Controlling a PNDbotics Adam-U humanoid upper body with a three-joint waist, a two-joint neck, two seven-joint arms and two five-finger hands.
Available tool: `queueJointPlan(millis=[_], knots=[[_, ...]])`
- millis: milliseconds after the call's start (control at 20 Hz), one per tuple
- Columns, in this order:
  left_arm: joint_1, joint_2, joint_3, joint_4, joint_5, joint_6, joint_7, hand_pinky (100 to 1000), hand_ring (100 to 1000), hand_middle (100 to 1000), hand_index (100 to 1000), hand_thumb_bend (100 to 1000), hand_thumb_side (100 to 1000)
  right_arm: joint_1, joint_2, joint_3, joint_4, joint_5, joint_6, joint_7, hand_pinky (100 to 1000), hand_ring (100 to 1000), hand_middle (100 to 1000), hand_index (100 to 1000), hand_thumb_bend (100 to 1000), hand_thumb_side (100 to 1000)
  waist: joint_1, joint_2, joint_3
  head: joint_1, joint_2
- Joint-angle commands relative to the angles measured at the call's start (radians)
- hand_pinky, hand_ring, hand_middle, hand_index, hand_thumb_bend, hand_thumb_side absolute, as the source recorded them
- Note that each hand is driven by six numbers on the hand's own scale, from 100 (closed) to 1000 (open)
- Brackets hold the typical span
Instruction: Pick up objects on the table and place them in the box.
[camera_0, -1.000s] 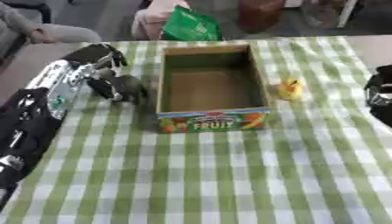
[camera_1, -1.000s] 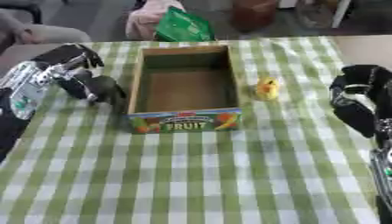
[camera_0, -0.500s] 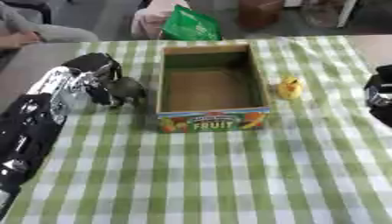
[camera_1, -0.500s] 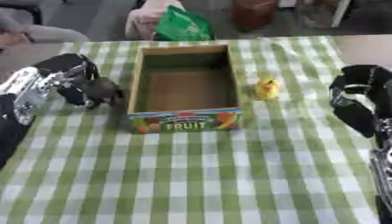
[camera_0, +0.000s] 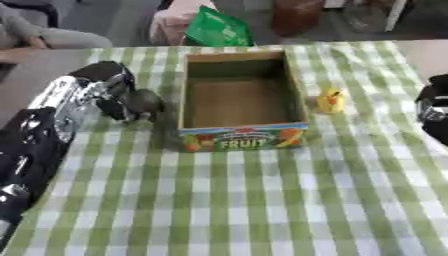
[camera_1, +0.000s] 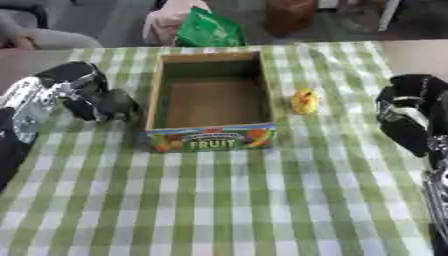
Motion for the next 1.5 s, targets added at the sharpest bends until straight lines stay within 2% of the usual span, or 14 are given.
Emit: queueJointPlan(millis=[50,400,800,850,900,1200,1400,1450,1500], knots=[[-0.049,0.051,0.023,-0.069,0.016,0.008,0.005,643,466,300,477,489,176,-0.010,-0.013,-0.004,-0.008,-0.004,0.000,0.000,638,658,560,658,100,100,-0.001,-0.022,0.001,-0.001,-0.004],[-0.107,0.045,0.006,-0.163,0.050,-0.004,-0.007,649,472,303,479,493,178,-0.007,-0.012,0.001,-0.007,-0.004,-0.001,0.005,638,658,561,658,100,100,0.002,-0.034,-0.006,0.005,0.001],[-0.159,-0.062,-0.061,-0.155,0.010,-0.055,-0.021,650,484,311,485,516,176,-0.019,-0.001,0.018,-0.005,-0.007,-0.005,0.023,638,658,561,657,100,100,-0.005,-0.036,-0.035,0.026,-0.001],[-0.160,-0.078,-0.067,-0.149,0.007,-0.060,-0.019,650,487,316,489,583,197,-0.022,0.001,0.020,-0.006,-0.007,-0.006,0.025,638,658,561,657,100,100,-0.005,-0.035,-0.040,0.028,-0.002],[-0.158,-0.097,-0.070,-0.141,0.005,-0.065,-0.015,650,489,317,489,517,176,-0.024,0.003,0.021,-0.006,-0.007,-0.006,0.026,638,658,561,656,100,100,-0.006,-0.034,-0.044,0.030,-0.003],[-0.140,-0.177,-0.100,-0.096,-0.021,-0.082,0.018,652,505,339,510,530,174,-0.030,0.010,0.027,-0.007,-0.009,-0.008,0.033,638,658,560,656,100,100,-0.009,-0.030,-0.054,0.034,-0.010],[-0.118,-0.208,-0.114,-0.058,-0.034,-0.094,0.029,663,535,422,579,554,174,-0.032,0.012,0.029,-0.006,-0.009,-0.008,0.036,638,657,559,655,100,100,-0.012,-0.028,-0.056,0.036,-0.015],[-0.112,-0.212,-0.118,-0.049,-0.035,-0.099,0.026,675,570,483,643,572,174,-0.032,0.012,0.029,-0.006,-0.009,-0.008,0.036,638,657,559,655,100,100,-0.012,-0.027,-0.056,0.036,-0.016],[-0.106,-0.217,-0.122,-0.040,-0.035,-0.107,0.018,676,574,490,651,573,174,-0.032,0.012,0.028,-0.006,-0.009,-0.008,0.035,638,657,559,655,100,100,-0.012,-0.027,-0.056,0.035,-0.017]])
